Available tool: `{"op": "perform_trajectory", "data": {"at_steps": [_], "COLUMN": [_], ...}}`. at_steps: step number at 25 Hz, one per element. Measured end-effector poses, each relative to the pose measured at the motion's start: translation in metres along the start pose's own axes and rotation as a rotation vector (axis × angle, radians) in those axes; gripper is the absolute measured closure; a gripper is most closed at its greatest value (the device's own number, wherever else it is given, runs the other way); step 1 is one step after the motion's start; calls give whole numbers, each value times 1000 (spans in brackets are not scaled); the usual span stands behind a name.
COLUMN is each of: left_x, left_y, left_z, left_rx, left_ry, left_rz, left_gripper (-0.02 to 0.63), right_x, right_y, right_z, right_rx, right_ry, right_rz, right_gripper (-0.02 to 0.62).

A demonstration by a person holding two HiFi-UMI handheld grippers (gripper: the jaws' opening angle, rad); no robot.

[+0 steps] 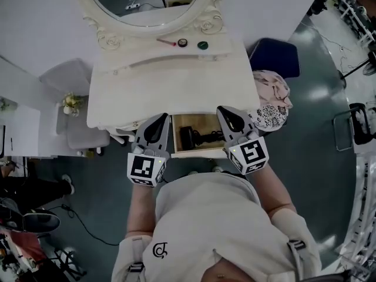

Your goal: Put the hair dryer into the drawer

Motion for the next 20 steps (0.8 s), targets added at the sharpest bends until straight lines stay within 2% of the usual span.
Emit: {"op": "perform_trajectory", "data": {"at_steps": [3,12,20], "left_x": [-8,-15,-17], "left_y": [4,9,18], "left_z": [0,0,5], "left_rx": [11,24,9], "left_ry": [2,-25,-36], "left_rz": [26,41,35], "left_gripper": [592,592,592], "right_x": [-6,-6,-3], "right_y": [-10,-17,-20], "right_z": [10,17,33], "right_rx": [44,50,69], "right_ry": [77,52,100], "right_rz": [53,77,67], "right_gripper": [591,591,592]}}
Point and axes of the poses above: the fingertips, and each gripper's own axes: y forward along the fingers, z to its right, x out of its underside, the point moved 7 cm from there along -y, backward along the fingers, and after that the axes turned 6 degrees about x, right-handed, at the moved point
